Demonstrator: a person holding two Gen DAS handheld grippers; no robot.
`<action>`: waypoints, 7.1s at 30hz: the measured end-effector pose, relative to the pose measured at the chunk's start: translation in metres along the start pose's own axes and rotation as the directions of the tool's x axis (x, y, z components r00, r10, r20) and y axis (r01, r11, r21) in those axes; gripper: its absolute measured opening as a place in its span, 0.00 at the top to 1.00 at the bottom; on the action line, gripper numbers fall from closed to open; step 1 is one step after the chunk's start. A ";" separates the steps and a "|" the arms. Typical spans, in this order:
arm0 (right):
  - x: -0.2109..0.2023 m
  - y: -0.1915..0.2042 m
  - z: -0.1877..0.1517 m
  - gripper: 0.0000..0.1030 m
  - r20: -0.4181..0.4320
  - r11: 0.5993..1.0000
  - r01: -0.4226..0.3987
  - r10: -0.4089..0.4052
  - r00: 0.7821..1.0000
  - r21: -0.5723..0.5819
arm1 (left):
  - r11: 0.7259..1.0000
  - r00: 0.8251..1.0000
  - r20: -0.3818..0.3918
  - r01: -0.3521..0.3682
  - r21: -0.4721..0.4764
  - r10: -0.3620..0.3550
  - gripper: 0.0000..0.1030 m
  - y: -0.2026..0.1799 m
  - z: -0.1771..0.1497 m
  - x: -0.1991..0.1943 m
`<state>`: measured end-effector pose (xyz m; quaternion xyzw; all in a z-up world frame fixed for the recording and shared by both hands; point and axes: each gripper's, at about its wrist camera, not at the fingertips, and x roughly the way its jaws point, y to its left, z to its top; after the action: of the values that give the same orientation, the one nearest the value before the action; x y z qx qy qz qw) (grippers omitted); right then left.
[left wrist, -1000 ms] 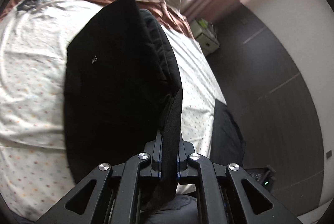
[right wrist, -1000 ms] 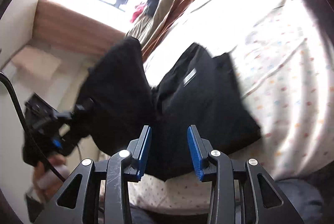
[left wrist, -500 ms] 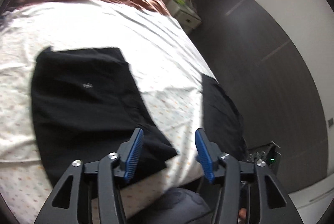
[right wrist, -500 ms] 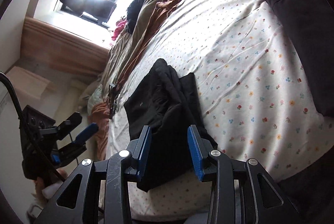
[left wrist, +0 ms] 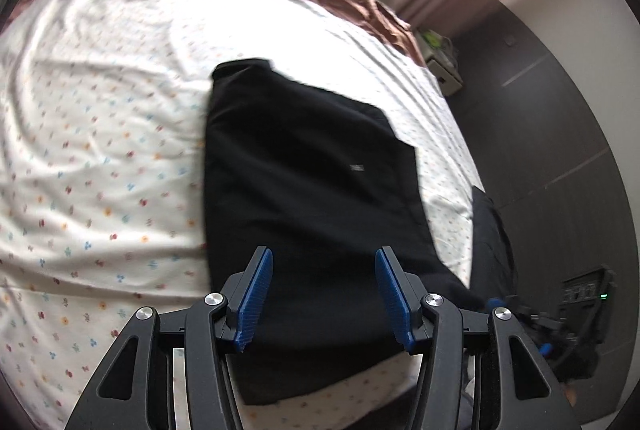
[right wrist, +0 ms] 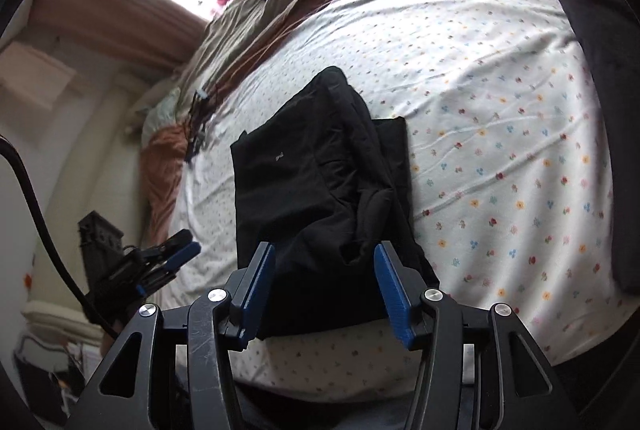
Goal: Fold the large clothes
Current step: 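Grasp the folded black shirt bundle with both grippers, then lift the folded shirt with both grippers and carry it toward the sofa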
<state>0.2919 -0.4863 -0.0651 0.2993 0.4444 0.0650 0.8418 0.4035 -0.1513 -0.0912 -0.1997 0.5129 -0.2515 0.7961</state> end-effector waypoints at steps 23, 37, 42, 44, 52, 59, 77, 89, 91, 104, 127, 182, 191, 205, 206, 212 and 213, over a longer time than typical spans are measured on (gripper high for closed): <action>0.035 -0.046 -0.047 0.91 0.014 0.994 -0.042 0.041 0.999 0.096 | 0.996 0.997 -0.079 -0.001 -0.087 -0.006 0.46 0.044 -0.023 0.032; 0.068 -0.105 -0.077 0.93 0.011 0.963 -0.099 0.099 0.995 0.252 | 0.998 0.990 -0.134 -0.049 -0.039 0.044 0.47 0.042 -0.031 0.058; 0.048 -0.081 -0.064 0.80 -0.005 0.986 -0.054 0.055 0.998 0.155 | 0.998 0.993 -0.107 -0.058 -0.034 0.054 0.46 0.040 -0.018 0.052; 0.041 -0.071 -0.051 0.67 0.003 0.994 -0.025 0.025 1.000 0.106 | 0.997 0.993 -0.097 -0.071 -0.031 0.068 0.46 0.040 -0.008 0.048; 0.048 -0.040 0.012 0.64 0.016 1.000 -0.019 0.019 1.000 -0.004 | 0.993 0.989 -0.099 -0.116 -0.015 0.113 0.46 0.041 0.035 0.055; 0.082 -0.026 0.061 0.64 0.007 1.000 0.001 0.000 1.000 -0.030 | 0.989 0.985 -0.089 -0.146 0.008 0.146 0.46 0.042 0.073 0.077; 0.124 -0.052 0.099 0.98 0.068 0.999 -0.048 0.047 0.997 0.006 | 0.987 0.986 -0.058 -0.153 0.041 0.155 0.46 0.033 0.140 0.148; 0.128 -0.073 0.091 0.83 0.016 0.995 -0.025 0.024 1.000 0.096 | 0.993 0.991 -0.064 -0.120 0.001 0.120 0.38 0.041 0.133 0.142; 0.123 -0.073 0.092 0.61 0.019 0.996 -0.020 0.018 1.000 0.090 | 0.992 0.991 -0.056 -0.124 -0.011 0.123 0.38 0.043 0.128 0.131; 0.135 -0.093 0.079 0.36 -0.085 0.986 -0.100 0.112 0.990 0.133 | 0.993 0.993 -0.105 -0.065 -0.101 0.055 0.38 0.058 0.077 0.100; 0.190 -0.084 0.103 0.75 -0.203 0.942 -0.310 0.331 0.921 0.130 | 0.993 0.994 -0.102 0.023 -0.120 -0.035 0.48 0.062 0.078 0.124; 0.016 0.375 -0.034 0.86 -0.228 0.664 -0.533 0.494 0.839 -0.524 | 0.997 0.866 0.499 0.055 -0.053 -0.021 0.75 0.112 0.029 -0.344; 0.045 0.467 -0.093 0.86 -0.342 0.564 -0.596 0.496 0.798 -0.572 | 0.994 0.826 0.560 -0.004 -0.107 0.063 0.78 0.178 0.009 -0.412; 0.130 0.586 -0.188 0.86 -0.494 0.449 -0.703 0.504 0.709 -0.552 | 0.956 0.728 0.625 -0.152 -0.252 0.281 0.78 0.294 -0.023 -0.524; 0.139 0.596 -0.195 0.86 -0.503 0.440 -0.712 0.506 0.700 -0.548 | 0.951 0.721 0.626 -0.165 -0.260 0.296 0.78 0.301 -0.023 -0.529; 0.192 0.642 -0.234 0.86 -0.543 0.411 -0.773 0.552 0.633 -0.483 | 0.915 0.676 0.619 -0.246 -0.321 0.399 0.78 0.353 -0.027 -0.568; 0.198 0.647 -0.241 0.86 -0.551 0.408 -0.781 0.555 0.623 -0.473 | 0.908 0.673 0.614 -0.258 -0.329 0.413 0.78 0.360 -0.027 -0.573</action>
<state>0.3214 0.2209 0.0554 0.1112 0.3525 0.6025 0.7073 0.2501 0.4798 0.1005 -0.2628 0.2434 0.0458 0.9325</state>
